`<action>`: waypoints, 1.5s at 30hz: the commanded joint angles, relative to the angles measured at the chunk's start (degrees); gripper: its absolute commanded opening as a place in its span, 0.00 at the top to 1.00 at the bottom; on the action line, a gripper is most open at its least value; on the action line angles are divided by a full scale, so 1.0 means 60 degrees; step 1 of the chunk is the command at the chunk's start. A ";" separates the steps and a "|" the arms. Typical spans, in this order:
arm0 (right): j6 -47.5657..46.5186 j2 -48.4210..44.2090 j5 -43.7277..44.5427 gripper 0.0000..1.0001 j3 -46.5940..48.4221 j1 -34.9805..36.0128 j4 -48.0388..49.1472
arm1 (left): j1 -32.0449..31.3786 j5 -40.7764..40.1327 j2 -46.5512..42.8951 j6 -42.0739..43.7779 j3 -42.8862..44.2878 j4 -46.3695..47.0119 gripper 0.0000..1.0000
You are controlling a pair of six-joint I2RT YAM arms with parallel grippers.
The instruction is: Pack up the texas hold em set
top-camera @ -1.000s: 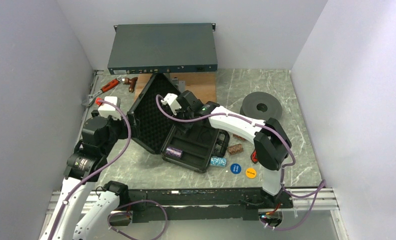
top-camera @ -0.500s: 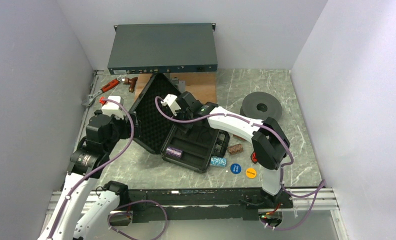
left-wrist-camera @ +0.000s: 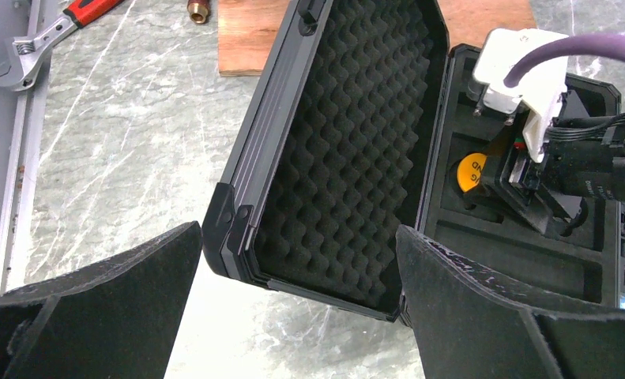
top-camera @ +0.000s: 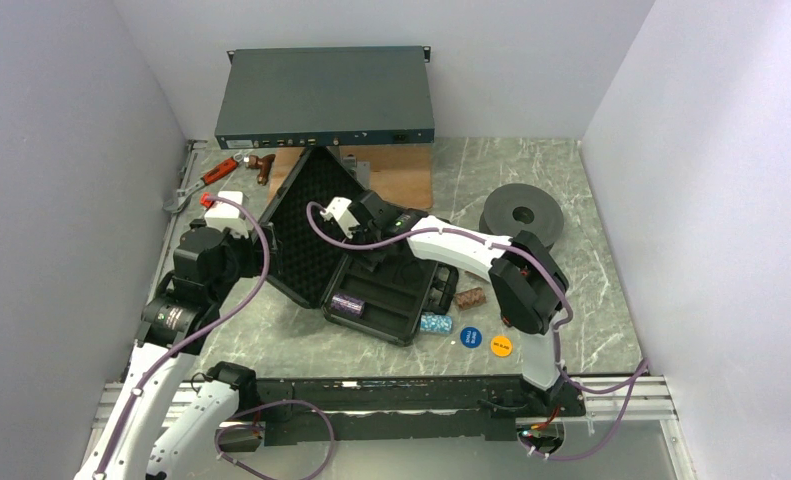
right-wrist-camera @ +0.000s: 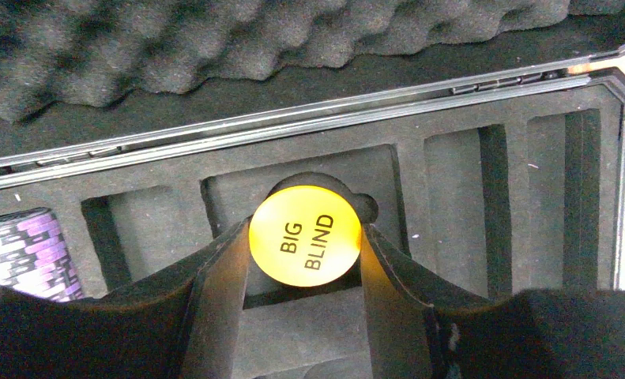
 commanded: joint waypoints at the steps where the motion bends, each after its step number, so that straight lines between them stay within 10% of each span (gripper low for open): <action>1: -0.0552 0.0109 0.0055 0.62 0.0046 0.0038 0.0235 | 0.0057 0.0054 0.0014 0.0123 -0.0013 0.0327 0.01; 24: -0.1331 0.0906 -0.0305 0.55 0.0212 0.0038 -0.0049 | 0.0090 0.0048 0.0139 0.0133 -0.0007 0.0301 0.01; 45: -0.1053 0.0669 -0.0066 0.27 0.0114 0.0082 -0.0029 | 0.0119 0.0050 0.0119 0.0124 -0.0013 0.0304 0.01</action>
